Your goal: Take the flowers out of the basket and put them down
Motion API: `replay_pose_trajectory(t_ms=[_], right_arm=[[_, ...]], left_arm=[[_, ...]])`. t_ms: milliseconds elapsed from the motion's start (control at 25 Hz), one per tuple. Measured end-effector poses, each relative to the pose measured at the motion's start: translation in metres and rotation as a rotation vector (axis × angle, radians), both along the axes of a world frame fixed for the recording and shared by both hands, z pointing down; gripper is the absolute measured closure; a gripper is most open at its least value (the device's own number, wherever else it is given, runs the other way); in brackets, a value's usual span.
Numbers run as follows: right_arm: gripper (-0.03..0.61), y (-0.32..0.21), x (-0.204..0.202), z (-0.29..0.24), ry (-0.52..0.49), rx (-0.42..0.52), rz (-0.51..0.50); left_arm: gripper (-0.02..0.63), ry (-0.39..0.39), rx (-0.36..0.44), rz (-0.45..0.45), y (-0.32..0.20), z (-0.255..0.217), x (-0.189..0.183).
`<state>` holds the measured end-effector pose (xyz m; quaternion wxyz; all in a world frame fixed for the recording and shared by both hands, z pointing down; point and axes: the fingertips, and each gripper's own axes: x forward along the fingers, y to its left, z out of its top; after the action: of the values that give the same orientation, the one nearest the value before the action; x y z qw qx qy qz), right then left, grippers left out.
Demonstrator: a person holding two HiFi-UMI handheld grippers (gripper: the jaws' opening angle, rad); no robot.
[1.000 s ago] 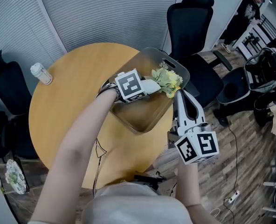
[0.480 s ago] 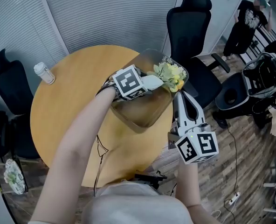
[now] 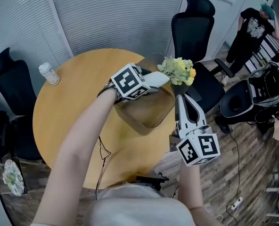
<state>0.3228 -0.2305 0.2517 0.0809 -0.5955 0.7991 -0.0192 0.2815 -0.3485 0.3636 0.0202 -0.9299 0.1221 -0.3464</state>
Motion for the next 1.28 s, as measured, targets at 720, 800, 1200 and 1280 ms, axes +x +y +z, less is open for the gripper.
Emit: replay_pose_trajectory(t_ms=[720, 800, 1200, 1280], right_arm=[[0.552, 0.025, -0.038, 0.006, 0.030, -0.001, -0.045], [0.552, 0.030, -0.042, 0.007, 0.034, 0.003, -0.047], [0.552, 0.023, -0.084, 0.001, 0.067, 0.004, -0.075], [0.552, 0.021, -0.095, -0.001, 0.067, 0.005, -0.081]], left_arm=[[0.288, 0.215, 0.073, -0.044, 0.024, -0.037, -0.026], [0.288, 0.250, 0.078, -0.050, 0.029, -0.042, -0.029], [0.288, 0.402, 0.097, -0.085, 0.023, -0.074, -0.073], [0.288, 0.426, 0.105, -0.094, 0.021, -0.081, -0.085]])
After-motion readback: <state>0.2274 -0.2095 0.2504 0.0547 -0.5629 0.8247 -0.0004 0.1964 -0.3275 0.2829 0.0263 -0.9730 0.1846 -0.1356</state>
